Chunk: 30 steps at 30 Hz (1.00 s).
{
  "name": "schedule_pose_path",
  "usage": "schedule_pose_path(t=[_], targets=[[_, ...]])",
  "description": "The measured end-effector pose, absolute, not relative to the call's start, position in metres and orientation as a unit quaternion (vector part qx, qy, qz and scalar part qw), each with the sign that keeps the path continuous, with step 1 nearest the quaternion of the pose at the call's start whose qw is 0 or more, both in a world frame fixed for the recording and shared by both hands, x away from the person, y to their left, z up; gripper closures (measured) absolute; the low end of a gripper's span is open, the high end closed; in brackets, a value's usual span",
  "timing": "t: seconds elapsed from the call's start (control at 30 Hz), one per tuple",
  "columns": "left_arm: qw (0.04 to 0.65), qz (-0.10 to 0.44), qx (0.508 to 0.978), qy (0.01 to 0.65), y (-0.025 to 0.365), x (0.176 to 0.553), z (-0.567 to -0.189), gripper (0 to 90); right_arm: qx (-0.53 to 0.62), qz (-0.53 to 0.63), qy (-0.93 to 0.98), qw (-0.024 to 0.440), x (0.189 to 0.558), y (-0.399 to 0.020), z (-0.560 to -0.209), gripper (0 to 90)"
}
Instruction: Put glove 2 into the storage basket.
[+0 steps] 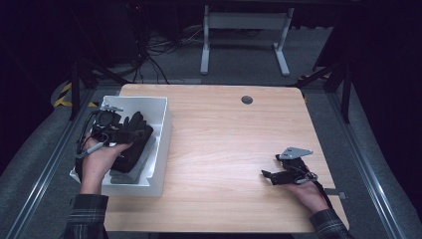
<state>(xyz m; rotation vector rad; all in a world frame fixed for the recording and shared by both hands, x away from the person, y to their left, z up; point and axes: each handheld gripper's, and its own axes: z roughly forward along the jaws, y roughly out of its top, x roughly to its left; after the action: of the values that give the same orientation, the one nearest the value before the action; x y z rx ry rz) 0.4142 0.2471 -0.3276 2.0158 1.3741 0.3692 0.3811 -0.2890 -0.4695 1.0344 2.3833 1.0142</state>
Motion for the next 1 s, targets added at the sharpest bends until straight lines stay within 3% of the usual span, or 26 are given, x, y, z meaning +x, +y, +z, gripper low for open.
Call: schedule_pose_path(t=[0.47,1.0], targets=[[0.381,0.121,0.799,0.45,0.19,0.408,-0.303,17.2,0.365,0.358,0.841,0.175,0.381,-0.289,-0.469,14.2],[0.396,0.103,0.829,0.381,0.113,0.397,-0.304,17.0,0.365,0.358,0.841,0.176,0.381,-0.289,-0.469,14.2]])
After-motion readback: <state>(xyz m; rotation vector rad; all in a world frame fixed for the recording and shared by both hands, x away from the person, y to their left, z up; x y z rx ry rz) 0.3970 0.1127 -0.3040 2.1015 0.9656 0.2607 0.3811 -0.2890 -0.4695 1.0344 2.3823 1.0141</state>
